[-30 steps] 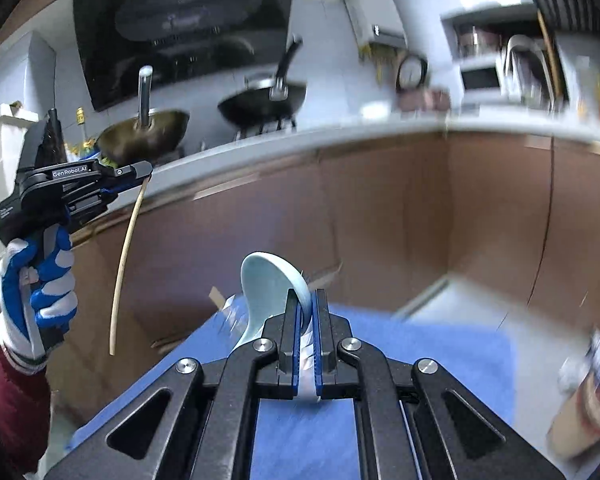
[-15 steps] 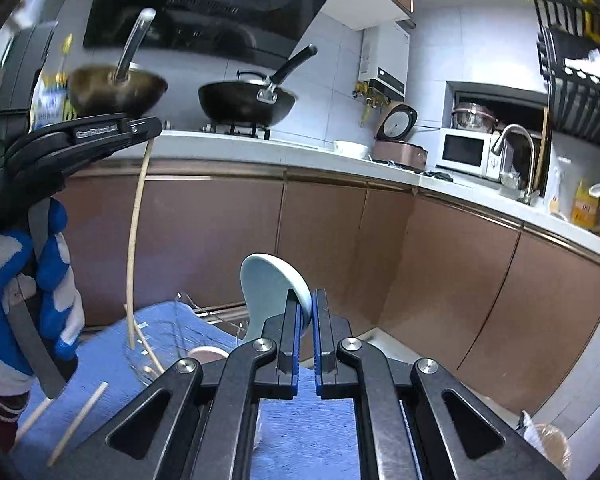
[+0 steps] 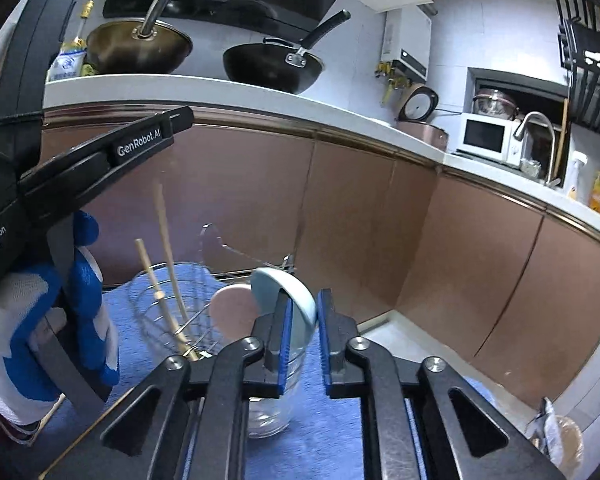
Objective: Organize utensils
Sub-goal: 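Lift the chopstick into the holder with the left tool while the right tool drops the spoon in, then move both open tools back down toward the loose chopsticks on the towel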
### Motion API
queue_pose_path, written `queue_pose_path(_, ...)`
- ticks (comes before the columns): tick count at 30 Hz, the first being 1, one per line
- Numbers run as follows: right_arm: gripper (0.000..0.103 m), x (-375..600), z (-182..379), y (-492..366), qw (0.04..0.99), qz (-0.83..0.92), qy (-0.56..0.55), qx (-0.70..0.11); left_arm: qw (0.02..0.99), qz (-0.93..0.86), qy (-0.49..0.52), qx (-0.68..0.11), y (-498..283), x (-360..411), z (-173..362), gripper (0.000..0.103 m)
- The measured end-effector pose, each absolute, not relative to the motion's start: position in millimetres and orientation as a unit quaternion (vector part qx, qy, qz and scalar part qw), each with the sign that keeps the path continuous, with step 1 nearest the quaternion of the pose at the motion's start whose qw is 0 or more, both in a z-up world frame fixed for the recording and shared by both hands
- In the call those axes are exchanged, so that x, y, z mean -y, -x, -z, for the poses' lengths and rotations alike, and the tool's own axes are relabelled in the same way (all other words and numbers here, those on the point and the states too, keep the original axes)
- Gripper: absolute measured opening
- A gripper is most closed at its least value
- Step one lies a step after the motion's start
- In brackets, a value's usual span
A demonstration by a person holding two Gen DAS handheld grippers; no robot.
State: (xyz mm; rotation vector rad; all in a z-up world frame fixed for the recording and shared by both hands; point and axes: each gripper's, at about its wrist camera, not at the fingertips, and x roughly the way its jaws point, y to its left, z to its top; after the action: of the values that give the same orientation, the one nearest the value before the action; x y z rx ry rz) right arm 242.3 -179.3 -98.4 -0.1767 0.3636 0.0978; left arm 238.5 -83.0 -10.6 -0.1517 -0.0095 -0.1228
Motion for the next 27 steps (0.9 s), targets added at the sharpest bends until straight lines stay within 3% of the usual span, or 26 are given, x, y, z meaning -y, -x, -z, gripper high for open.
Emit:
queue_pose_path(6, 0.035, 183.8, 81.5, -218.7, 0.982, -0.051, 0.071, -0.166, 0.996, 0.053, 0.074, 0.026, -190.2, 48.7, -29.2, 0.052)
queue_pose_path(8, 0.036, 185.9, 73.7, -211.0, 0.983, -0.053, 0.062, -0.162, 0.996, 0.047, 0.066, 0.031, -170.7, 35.4, -44.0, 0.059)
queue_pose_path(17, 0.038, 185.5, 32.0, -157.4, 0.986, -0.086, 0.009, -0.144, 0.999, 0.024, 0.025, -0.016, -112.5, -14.7, -80.5, 0.065)
queue_pose_path(27, 0.038, 158.0, 21.4, -122.8, 0.977, -0.134, -0.017, -0.166, 0.985, 0.033, 0.016, -0.169, -96.5, -58.7, -59.0, 0.065)
